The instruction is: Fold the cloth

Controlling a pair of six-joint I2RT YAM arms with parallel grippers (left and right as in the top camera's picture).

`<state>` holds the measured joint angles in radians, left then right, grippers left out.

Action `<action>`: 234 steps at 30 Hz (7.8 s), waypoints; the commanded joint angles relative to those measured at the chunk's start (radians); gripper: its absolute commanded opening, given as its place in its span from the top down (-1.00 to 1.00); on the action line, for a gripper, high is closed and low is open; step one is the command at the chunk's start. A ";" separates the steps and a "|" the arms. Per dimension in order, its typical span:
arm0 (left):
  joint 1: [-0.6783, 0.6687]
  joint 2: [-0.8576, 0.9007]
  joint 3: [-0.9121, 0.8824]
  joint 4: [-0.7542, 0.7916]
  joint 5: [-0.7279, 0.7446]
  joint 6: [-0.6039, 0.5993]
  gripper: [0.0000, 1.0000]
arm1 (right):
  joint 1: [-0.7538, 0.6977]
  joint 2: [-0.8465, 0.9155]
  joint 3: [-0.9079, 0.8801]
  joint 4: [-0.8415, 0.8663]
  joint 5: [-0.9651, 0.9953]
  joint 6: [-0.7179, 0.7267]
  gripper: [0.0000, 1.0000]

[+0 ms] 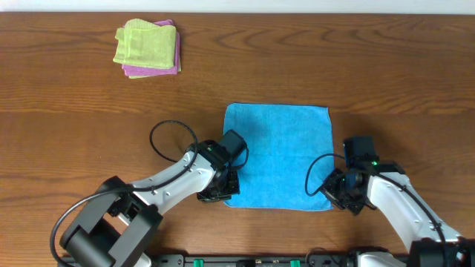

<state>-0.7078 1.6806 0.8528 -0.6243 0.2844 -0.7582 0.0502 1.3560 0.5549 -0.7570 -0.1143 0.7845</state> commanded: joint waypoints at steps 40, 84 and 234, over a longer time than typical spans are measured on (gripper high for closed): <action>0.126 0.019 0.151 -0.006 -0.023 0.101 0.88 | 0.009 0.023 0.152 -0.066 0.062 -0.113 0.97; 0.066 0.019 0.151 -0.058 -0.018 0.126 0.10 | 0.010 0.024 0.150 0.063 -0.084 -0.118 0.97; 0.286 0.177 0.425 0.296 -0.154 0.380 -0.90 | 0.074 0.258 0.451 0.369 -0.161 -0.499 -0.98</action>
<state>-0.4213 1.8526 1.2854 -0.2745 0.0650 -0.4004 0.1017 1.6123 1.0077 -0.3313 -0.2512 0.2390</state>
